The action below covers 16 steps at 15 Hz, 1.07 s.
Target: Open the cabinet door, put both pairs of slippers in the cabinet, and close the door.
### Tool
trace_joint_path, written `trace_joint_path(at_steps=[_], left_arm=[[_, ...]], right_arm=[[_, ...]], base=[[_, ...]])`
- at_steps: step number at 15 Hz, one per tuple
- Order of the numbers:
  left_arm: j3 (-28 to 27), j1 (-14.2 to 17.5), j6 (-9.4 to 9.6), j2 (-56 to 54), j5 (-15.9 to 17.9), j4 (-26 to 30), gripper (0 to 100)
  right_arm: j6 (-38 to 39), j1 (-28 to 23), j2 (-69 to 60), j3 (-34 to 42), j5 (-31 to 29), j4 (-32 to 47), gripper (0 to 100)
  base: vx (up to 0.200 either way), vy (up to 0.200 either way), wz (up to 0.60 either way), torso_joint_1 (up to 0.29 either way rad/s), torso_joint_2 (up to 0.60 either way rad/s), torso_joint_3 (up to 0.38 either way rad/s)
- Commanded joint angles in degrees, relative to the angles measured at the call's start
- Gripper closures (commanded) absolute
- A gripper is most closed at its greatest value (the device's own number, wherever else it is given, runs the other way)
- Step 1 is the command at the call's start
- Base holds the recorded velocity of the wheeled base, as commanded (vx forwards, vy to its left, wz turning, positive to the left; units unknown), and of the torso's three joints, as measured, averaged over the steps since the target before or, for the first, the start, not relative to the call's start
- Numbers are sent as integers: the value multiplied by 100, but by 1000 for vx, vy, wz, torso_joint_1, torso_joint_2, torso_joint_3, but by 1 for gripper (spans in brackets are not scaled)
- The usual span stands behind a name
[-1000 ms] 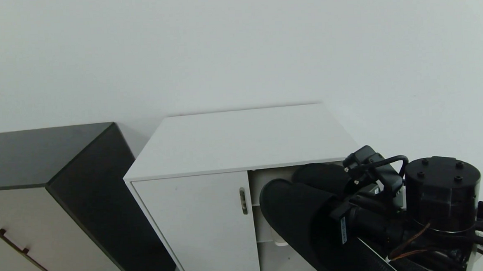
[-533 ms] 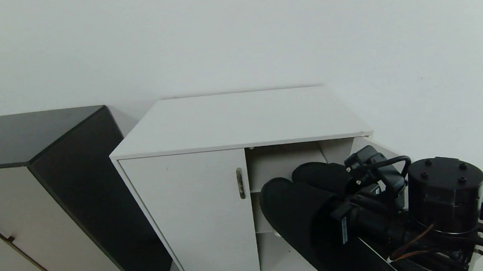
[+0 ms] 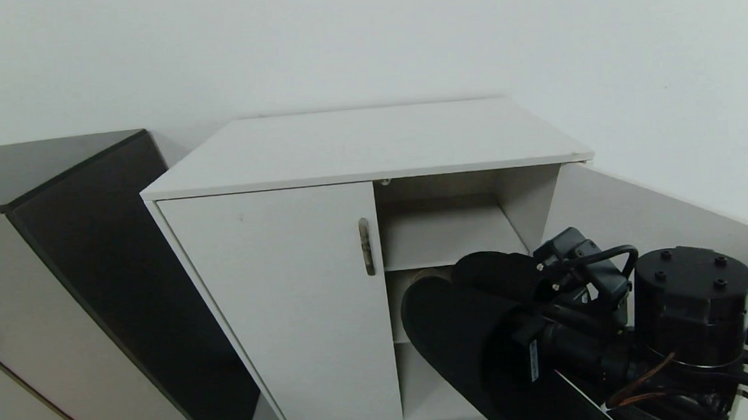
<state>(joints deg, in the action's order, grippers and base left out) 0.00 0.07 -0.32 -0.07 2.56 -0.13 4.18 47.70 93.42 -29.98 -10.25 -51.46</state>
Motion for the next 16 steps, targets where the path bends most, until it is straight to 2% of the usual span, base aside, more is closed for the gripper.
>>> trace_joint_path(at_steps=[1, 11, 16], left_arm=[[0, 1, -3, 7, -1, -4, 100], [0, -7, -3, 7, -1, -4, 100], [0, -7, 32, 7, -1, -4, 100]], right_arm=[[-5, 2, 10, 27, 6, -5, 100], [13, -15, 19, 62, 76, -14, 100], [13, -15, 54, 62, 94, -14, 100]], base=[[0, 0, 0, -159, 476, 320], [0, 0, 0, -95, 451, 356], [0, 0, 0, -17, 123, 109]])
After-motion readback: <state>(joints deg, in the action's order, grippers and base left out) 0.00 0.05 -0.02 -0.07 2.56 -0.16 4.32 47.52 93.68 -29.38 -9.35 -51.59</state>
